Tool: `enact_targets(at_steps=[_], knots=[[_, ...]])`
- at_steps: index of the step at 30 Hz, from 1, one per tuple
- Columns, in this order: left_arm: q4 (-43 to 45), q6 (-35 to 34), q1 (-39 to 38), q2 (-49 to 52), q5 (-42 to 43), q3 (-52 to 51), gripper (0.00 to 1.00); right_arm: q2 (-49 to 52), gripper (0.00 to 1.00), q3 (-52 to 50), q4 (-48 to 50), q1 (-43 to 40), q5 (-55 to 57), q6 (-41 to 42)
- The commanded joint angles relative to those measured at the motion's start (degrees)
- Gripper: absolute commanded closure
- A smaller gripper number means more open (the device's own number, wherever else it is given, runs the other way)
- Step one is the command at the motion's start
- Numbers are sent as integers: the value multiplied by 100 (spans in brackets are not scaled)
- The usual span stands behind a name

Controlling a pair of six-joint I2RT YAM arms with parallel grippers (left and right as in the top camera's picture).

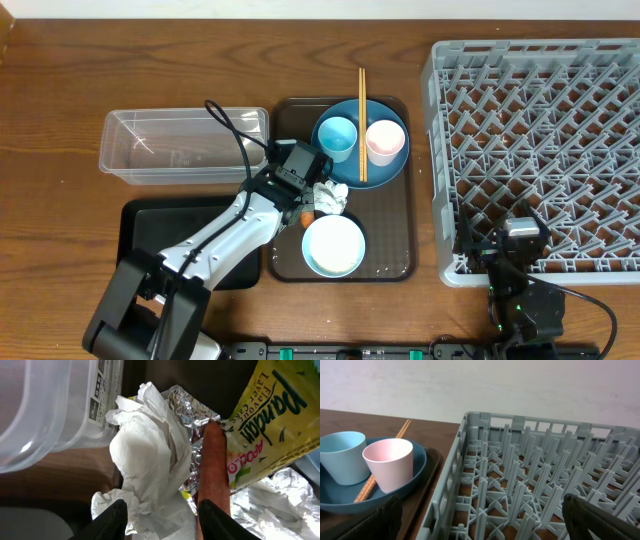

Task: Sort waste into correct bins and load items into the dishwasher rack
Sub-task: 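Grasp the crumpled white tissue with the left gripper and lift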

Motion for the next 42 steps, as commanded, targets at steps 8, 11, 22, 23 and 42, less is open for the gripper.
enact_targets(at_steps=[8,11,22,23,42], knots=[[55,96,-7,35,-343,-28,51,-9,1,-7,-22,-33,39,-28],[90,168,-7,57,-343,-28,51,-9,1,-7,-22,-33,42,-28],[393,168,-7,603,-343,-26,48,-9,1,-7,-22,-33,42,-28],[391,168,-7,605,-343,-26,55,-9,1,-7,-22,-33,42,-28],[-177,227,-7,-1224,94,-11,94,-9,1,-7,-22,-33,42,-28]])
